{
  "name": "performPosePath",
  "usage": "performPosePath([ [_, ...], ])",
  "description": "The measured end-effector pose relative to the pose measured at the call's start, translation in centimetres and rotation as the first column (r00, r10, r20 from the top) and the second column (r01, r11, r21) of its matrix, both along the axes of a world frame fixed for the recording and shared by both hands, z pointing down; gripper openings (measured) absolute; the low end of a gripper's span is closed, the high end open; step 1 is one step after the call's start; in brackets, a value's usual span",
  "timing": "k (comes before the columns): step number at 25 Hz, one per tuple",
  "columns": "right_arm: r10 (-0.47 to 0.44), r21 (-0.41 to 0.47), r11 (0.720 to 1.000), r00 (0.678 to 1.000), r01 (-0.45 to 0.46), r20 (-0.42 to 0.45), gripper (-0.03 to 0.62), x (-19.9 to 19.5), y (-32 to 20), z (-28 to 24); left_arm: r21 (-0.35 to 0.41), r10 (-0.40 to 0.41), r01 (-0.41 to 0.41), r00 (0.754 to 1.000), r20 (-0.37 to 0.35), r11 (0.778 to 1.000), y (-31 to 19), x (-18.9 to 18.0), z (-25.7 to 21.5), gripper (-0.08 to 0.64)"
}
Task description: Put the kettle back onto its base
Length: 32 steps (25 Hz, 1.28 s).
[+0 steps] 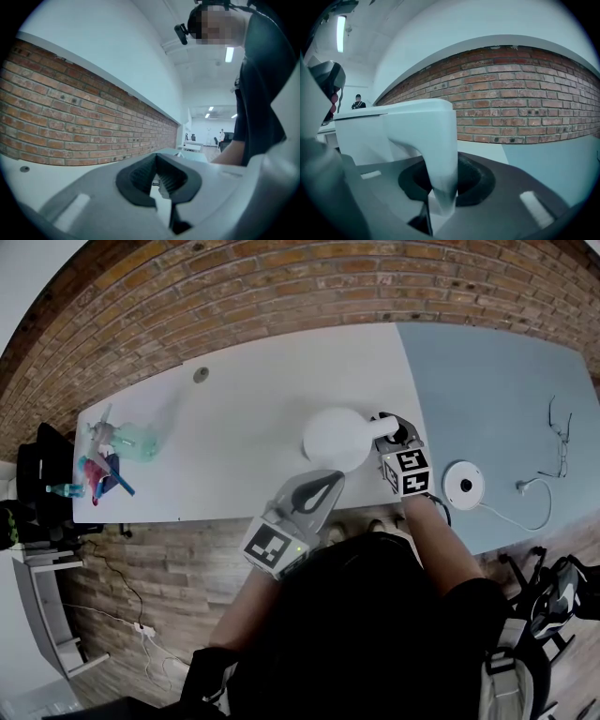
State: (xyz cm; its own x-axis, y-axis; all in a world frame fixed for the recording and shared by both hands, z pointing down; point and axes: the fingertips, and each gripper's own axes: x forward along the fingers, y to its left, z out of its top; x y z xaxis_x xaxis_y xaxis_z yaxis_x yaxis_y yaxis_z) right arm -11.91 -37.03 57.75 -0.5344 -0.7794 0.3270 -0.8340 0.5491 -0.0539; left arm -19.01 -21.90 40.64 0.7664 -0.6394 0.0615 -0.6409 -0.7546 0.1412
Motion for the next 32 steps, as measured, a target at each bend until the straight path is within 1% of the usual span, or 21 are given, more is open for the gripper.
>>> performPosePath([
  [5,0.019,0.006,1.0,1.0,-0.019,0.006,0.078,0.1,0.0,-0.1,-0.013,-0.012,0.012,1.0,0.0,1.0,0.2,-0.7,0.3,0.003],
  [9,0.042,0.016,0.999,0.999,-0.043,0.01,0.078,0.3,0.2,-0.4,-0.016,-0.004,0.004,1.0,0.013,1.0,0.5,-1.0,0.7,0.003],
  [13,0.071,0.02,0.997,0.997,-0.072,0.024,0.078,1.0,0.2,-0.9,-0.014,0.004,-0.004,1.0,-0.002,1.0,0.7,-1.1,0.7,0.003],
  [18,0.114,-0.001,0.993,0.992,-0.114,0.056,0.08,2.1,0.7,-0.9,-0.014,0.021,-0.021,1.0,-0.007,1.0,0.8,-1.0,0.4,0.003],
  [21,0.142,-0.001,0.99,0.987,-0.143,0.08,0.08,2.9,1.2,-1.2,0.001,0.036,-0.036,0.999,-0.01,0.999,0.9,-0.9,0.2,0.003],
  [27,0.213,0.023,0.976,0.972,-0.216,0.097,0.083,5.4,1.7,-3.1,-0.009,0.061,-0.061,0.998,-0.025,0.998,1.1,-0.7,0.1,0.003],
  [32,0.295,0.049,0.952,0.949,-0.301,0.109,0.083,8.4,2.7,-5.0,-0.012,0.12,-0.12,0.992,-0.034,0.993,1.3,0.0,0.2,0.003],
])
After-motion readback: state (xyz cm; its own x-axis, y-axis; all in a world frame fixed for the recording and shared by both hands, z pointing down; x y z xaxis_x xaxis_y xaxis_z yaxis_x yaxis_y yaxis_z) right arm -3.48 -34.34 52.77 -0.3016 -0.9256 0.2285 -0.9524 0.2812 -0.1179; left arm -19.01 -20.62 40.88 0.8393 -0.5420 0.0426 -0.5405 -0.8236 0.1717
